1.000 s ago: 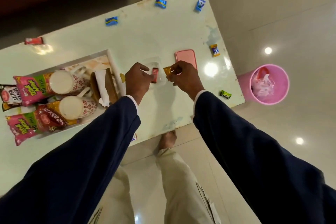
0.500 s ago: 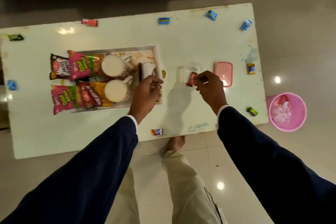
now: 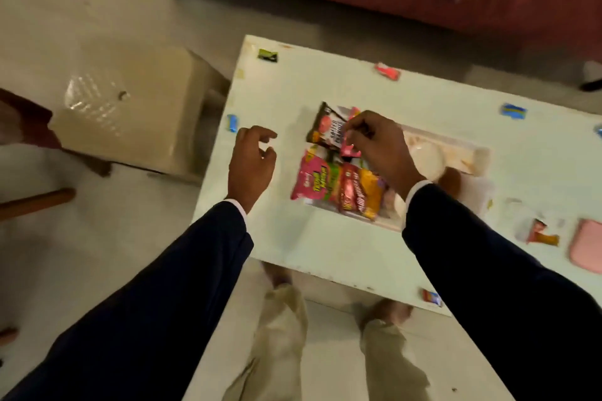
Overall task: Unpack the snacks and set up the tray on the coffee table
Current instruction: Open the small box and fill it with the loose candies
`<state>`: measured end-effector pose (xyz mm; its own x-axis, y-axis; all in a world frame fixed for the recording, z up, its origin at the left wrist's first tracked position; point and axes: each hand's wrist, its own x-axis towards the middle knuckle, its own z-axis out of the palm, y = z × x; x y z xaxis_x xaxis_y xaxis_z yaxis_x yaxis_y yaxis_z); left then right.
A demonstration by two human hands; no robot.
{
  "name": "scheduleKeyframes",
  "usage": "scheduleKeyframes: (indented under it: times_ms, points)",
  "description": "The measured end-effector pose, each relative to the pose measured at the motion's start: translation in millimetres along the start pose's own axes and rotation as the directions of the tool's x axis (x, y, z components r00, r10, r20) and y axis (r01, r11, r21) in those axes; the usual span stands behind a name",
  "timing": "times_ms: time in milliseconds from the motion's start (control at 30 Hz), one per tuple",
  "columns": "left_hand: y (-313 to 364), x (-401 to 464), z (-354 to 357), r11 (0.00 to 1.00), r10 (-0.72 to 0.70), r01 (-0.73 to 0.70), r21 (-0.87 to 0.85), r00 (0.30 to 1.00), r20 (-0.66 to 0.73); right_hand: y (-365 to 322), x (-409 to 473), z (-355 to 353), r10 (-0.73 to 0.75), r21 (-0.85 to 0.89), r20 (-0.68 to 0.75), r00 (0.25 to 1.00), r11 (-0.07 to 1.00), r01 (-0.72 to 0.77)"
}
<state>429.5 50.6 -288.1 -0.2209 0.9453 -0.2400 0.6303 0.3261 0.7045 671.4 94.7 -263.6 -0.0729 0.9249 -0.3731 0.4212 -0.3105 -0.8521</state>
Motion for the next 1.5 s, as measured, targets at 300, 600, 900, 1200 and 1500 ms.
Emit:
scheduleKeyframes:
  times_ms: [300,600,900,1200,1500]
  points:
    - [-115.2,108.2,-36.1,0.976,-0.148,0.144,0.165,0.989,0.011,-37.3,118.2,127.4,-0.093,-0.401,0.181,0.979,0.902,0.160]
    - [-156.9,132.9,-22.7,0.923,0.207,-0.198,0.330,0.978,0.009,-62.6,241.0,169.9,-0.198,-0.751,0.071,0.978,0.635,0.183]
    - [-147.0,111.3,-25.8,0.972,-0.161,0.153,-0.177,0.987,-0.028,-36.6,221.0,180.0,-0.168,-0.784,0.198,0.966,0.563,0.259]
    - [-83.7,61.9,-14.4,0.839,-0.189,0.241,-0.487,0.970,0.155,-13.9,77.8,119.7,0.036,0.103,0.165,0.986,0.993,-0.054]
    - [68.9,-26.5,80.8,0.912,0.035,0.125,-0.391,0.926,0.377,38.9,-79.8,-45.5,0.221,0.390,-0.138,0.965,0.908,-0.152]
